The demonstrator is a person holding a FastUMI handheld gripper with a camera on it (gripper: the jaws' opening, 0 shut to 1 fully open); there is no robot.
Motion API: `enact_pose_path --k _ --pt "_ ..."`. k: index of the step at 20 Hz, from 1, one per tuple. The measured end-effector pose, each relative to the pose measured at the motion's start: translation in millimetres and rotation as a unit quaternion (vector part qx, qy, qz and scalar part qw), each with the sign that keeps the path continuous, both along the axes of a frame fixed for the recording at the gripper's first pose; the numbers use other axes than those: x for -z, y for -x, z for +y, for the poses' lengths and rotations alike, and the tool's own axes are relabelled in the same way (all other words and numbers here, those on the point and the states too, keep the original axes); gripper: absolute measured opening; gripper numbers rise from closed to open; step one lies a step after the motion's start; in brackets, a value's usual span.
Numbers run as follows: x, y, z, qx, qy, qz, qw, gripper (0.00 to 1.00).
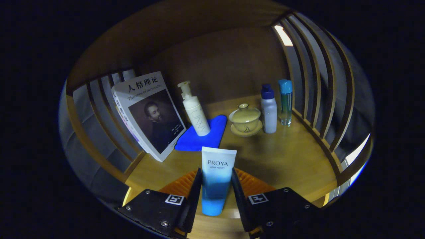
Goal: Pull open the drawer, take out the items inside it, and place them on the countertop above the cabinet.
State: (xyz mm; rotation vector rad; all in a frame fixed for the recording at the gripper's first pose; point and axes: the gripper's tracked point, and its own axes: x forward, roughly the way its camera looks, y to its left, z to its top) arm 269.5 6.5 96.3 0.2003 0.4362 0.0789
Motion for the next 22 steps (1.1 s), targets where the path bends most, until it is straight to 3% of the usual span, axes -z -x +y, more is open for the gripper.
enact_pose_path --k 4,6,11,14,22 --pt "-12 15 -13 0.028 0.002 -0.042 0.999 0.89" --pt "-20 34 -14 0.024 0.002 -0.071 0.997 0.96" --pt "-26 103 -6 -0.003 0.034 -0.148 0.988 0.95" --pt "-19 139 0 0.001 0.048 -0.194 0.980 0.95" --pt "12 216 27 -0.014 0.088 -0.250 0.964 0.95"
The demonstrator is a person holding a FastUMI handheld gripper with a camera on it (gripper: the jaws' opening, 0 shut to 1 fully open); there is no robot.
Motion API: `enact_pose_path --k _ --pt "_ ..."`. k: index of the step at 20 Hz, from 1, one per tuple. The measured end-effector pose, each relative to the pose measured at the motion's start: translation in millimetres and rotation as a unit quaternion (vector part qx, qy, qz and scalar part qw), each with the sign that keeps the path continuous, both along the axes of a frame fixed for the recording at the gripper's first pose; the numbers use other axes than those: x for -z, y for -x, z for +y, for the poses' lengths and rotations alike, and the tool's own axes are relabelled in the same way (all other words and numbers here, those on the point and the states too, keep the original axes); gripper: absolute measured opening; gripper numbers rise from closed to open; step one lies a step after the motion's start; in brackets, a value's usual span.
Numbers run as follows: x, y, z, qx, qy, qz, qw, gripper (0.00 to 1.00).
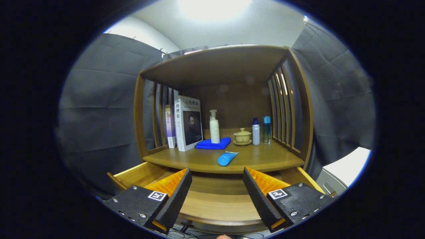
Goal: Pull open the drawer, take out the items inside it, and place them on the countertop above the cabinet.
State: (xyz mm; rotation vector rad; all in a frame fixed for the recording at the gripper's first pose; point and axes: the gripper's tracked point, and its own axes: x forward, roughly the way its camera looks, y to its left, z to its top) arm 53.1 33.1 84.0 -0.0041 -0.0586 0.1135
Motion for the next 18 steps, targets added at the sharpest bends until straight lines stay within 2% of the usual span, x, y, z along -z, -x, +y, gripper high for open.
enact_pose_path --k 7,11,18 --pt "32 54 22 -0.014 0.022 -0.036 0.999 0.95" --pt "62 67 27 -0.019 0.030 -0.013 0.999 0.95" --pt "119 82 23 0.002 0.036 0.041 0.999 0.95"
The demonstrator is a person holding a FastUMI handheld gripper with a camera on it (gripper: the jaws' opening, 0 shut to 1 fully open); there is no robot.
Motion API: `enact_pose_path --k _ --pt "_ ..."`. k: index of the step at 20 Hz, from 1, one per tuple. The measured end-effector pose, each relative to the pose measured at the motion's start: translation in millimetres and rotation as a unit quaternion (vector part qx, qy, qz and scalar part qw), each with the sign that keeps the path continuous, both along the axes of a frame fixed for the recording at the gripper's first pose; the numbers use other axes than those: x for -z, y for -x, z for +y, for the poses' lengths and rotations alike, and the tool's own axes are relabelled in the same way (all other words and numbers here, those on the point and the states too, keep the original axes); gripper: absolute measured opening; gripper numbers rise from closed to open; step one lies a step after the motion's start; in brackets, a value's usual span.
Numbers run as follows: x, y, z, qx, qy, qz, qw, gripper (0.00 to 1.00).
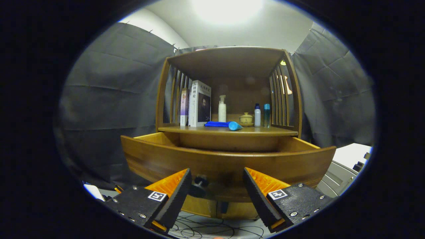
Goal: Pull open the drawer, take out the items inside it, and place them on the countertop above the cabinet.
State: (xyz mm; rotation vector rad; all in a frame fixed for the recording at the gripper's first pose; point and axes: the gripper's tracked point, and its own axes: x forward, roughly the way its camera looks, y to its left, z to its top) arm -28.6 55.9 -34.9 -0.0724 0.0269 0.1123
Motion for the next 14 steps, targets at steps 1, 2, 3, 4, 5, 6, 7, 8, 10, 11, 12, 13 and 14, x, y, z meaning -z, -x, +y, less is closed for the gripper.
enact_pose_path --k 1,2,3,4,5,6,7,8,10,11,12,13,14 --pt "6 0 2 -0.001 0.004 0.006 1.000 0.95" --pt "10 -1 5 -0.002 0.006 0.009 1.000 0.95" --pt "13 0 8 -0.002 0.008 0.011 1.000 0.95" --pt "17 -1 10 -0.002 0.011 0.014 1.000 0.96" --pt "22 -1 13 -0.001 0.015 0.020 1.000 0.96" --pt "28 -2 14 0.000 0.016 0.028 0.999 0.96" --pt "35 -3 15 0.001 0.017 0.037 0.999 0.96" --pt "41 -5 16 0.004 0.017 0.047 0.999 0.96" --pt "50 -12 13 0.016 0.013 0.062 0.998 0.96" --pt "51 -16 11 0.022 0.010 0.067 0.997 0.96" --pt "52 -21 12 0.023 0.005 0.070 0.997 0.96" --pt "52 -21 11 0.027 0.001 0.071 0.997 0.96" --pt "52 -22 12 0.029 0.003 0.069 0.997 0.96"
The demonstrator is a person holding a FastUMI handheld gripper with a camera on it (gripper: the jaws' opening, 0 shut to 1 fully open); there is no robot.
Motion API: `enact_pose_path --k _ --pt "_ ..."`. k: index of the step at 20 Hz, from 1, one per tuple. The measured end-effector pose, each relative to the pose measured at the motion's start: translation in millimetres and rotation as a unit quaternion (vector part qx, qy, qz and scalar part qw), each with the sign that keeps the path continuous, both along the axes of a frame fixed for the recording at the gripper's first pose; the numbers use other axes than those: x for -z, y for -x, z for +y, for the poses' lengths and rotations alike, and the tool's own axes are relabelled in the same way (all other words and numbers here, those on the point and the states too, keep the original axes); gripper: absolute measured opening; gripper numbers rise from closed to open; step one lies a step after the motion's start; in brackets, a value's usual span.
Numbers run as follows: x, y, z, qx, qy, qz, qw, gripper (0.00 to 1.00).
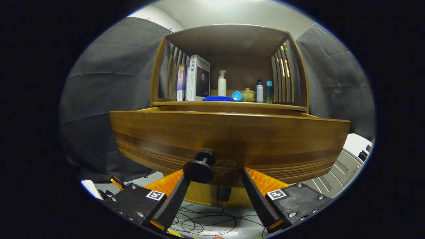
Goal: Pull open the drawer, take out the items inside it, and place them on the countertop above the cabinet.
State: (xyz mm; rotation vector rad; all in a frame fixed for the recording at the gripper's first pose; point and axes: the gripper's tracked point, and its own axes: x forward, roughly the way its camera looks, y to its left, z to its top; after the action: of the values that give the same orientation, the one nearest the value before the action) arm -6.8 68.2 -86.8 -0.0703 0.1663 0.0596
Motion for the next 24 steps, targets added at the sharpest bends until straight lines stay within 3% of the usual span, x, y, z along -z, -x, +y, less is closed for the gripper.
enact_pose_path --k 15,24 --pt "-5 -28 -5 0.035 0.013 -0.010 0.999 0.95" --pt "-15 -73 -5 0.039 0.017 -0.018 0.999 0.95"
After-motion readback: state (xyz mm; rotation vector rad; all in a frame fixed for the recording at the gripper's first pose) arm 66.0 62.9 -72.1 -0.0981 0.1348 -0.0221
